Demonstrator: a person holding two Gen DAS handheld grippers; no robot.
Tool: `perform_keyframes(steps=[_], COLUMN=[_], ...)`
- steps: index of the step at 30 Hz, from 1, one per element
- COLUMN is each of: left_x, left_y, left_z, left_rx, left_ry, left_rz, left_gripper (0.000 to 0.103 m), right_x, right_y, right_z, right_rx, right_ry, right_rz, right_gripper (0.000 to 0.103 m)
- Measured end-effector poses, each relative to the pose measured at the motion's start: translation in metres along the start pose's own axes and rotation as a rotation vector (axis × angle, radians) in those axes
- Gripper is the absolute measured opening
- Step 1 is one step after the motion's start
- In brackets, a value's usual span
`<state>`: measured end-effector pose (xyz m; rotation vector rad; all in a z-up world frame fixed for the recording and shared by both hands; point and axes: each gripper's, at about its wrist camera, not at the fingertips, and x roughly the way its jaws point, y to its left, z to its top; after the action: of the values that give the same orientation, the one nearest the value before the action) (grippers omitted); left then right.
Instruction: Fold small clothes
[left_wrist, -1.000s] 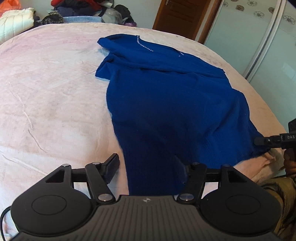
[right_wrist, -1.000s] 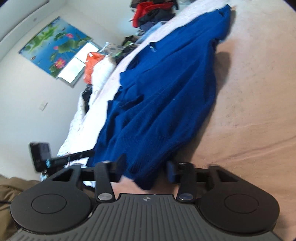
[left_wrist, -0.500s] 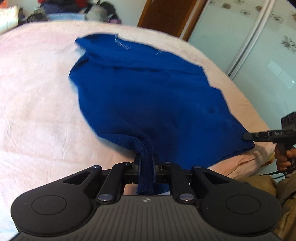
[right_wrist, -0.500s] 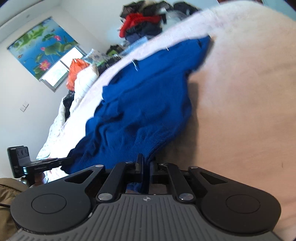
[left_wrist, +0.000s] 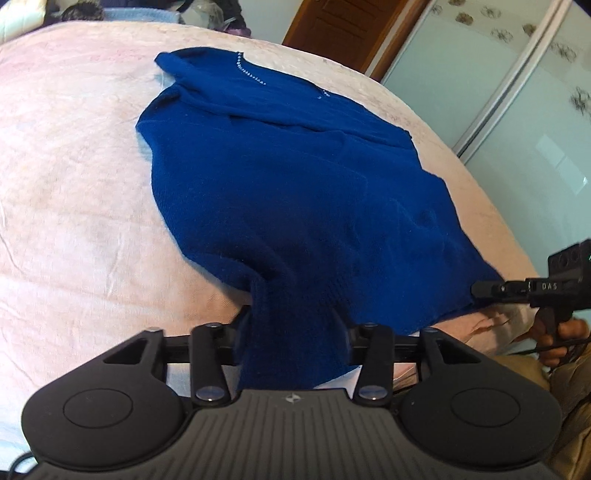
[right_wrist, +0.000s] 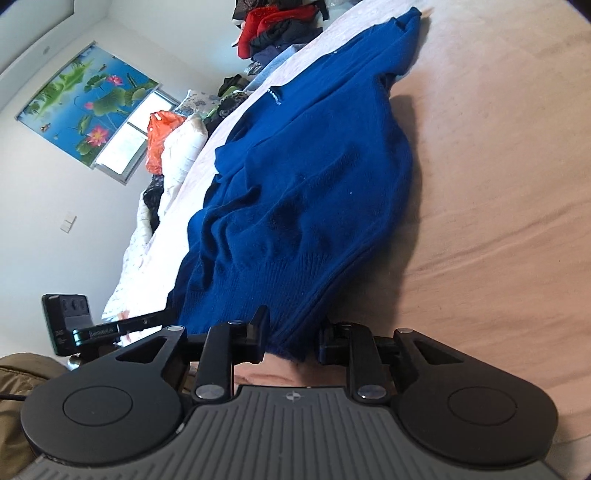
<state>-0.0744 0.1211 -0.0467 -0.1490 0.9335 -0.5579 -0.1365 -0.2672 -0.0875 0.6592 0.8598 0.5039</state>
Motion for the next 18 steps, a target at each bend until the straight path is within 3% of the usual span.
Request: perform_keyframes(steps=[1, 3, 5, 12, 18], left_x=[0.001, -0.001, -0.011, -0.081, -0.122], left_y=[0.0, 0.002, -0.001, -0.015, -0.014], left_z=[0.001, 0.002, 0.005, 0.03, 0.031], left_rx=[0.002, -0.013, -0.002, 0.07, 0.098], left_ry=[0.016, 0.012, -0.025, -0.256, -0.356], left_rz=[-0.002, -0.02, -0.042, -0.162, -0.171], left_gripper=[0.014, 0.012, 0.012, 0.011, 0.011], right_x=[0.001, 0.0, -0.002, -0.038, -0.073], right_y=[0.003, 0.007, 0.015, 0.06, 0.089], right_z=[0.0, 0.001, 0.003, 0.026, 0.029], right_rx=[-0.019, -0.033, -0.062, -0.232, -0.394], right_ry=[0.001, -0.002, -0.011, -0.089, -0.113], right_rz=[-0.023, -0.045, -0.056, 0.089, 0.225], right_gripper=[0.021, 0.01, 0.01, 0.01, 0.011])
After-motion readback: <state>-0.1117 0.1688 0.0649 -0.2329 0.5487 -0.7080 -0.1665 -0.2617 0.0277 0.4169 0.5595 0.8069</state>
